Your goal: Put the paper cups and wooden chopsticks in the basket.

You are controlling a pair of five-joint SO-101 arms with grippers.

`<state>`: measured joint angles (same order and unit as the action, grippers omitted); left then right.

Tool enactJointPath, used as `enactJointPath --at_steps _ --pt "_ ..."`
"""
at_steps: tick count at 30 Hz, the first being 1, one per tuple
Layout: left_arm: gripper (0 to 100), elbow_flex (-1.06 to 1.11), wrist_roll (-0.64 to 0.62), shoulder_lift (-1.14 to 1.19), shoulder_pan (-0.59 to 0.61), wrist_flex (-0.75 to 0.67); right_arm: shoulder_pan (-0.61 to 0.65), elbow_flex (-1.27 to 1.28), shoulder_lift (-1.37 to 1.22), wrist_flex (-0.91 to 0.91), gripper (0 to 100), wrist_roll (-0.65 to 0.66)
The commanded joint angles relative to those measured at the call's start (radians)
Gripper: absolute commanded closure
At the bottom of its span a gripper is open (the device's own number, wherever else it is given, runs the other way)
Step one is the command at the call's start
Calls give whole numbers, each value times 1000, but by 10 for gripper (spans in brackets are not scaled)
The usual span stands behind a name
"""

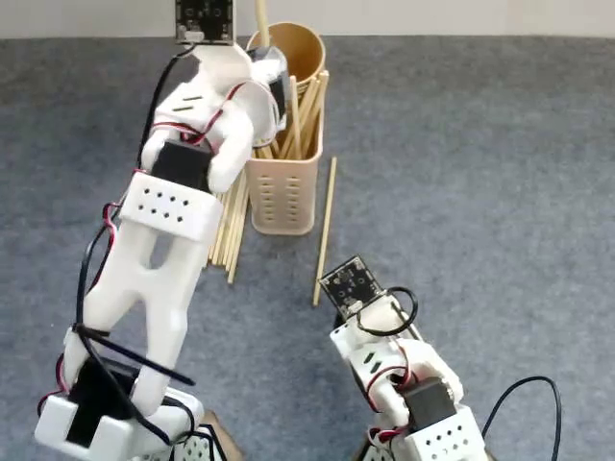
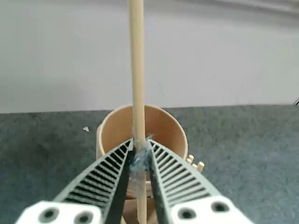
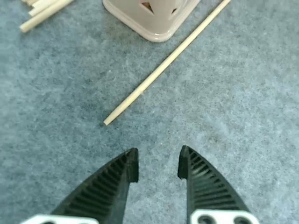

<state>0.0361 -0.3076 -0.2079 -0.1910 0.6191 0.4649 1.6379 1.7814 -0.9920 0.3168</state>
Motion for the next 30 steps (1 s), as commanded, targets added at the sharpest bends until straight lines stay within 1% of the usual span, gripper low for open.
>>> enactJointPath --at_steps 1,2,8,11,14,17,19,20,21,22,24,26,27,30 --pt "878 -22 -11 -5 18 -20 8 5 10 19 850 14" --pt "863 -22 -11 -7 18 -18 8 5 10 19 850 14" --pt "860 -28 -8 -7 15 35 8 5 10 19 850 14" --pt "860 -28 -6 -30 31 37 8 5 10 19 850 14" --pt "860 -22 -6 -97 91 66 8 5 10 19 850 14" --pt "861 -33 -6 -177 206 178 8 5 10 19 850 14" --pt "898 -25 -3 -234 294 256 8 5 10 19 850 14" --pt "937 -25 12 -255 348 290 8 5 10 19 850 14" --pt "981 -22 63 -265 394 315 8 5 10 19 850 14" --pt "1000 -12 137 -252 432 331 8 5 10 19 850 14" --pt "972 41 265 -194 461 359 5 5 10 19 850 14" --pt "946 70 348 -105 472 430 5 5 10 19 850 14" --pt "928 73 373 -47 478 463 4 5 10 19 850 14" --pt "848 31 393 154 476 525 -21 -2 10 15 850 11"
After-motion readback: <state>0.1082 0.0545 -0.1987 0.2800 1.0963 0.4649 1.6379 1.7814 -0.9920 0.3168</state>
